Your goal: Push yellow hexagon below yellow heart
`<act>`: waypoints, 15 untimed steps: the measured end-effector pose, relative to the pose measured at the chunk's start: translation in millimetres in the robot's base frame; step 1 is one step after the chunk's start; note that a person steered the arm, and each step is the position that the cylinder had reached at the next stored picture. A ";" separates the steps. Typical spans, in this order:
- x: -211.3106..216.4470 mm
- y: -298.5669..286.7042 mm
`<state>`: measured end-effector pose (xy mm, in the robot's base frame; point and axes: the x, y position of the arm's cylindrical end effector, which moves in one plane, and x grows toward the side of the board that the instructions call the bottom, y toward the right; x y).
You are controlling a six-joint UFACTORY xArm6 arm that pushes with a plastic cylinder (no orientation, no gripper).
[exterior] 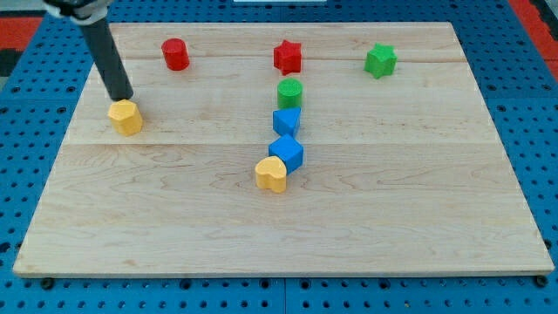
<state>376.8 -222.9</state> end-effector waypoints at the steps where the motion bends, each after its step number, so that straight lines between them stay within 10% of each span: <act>1: 44.5 19.5; 10: 216.6 110.2; 15: 201.7 183.9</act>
<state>578.6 -39.0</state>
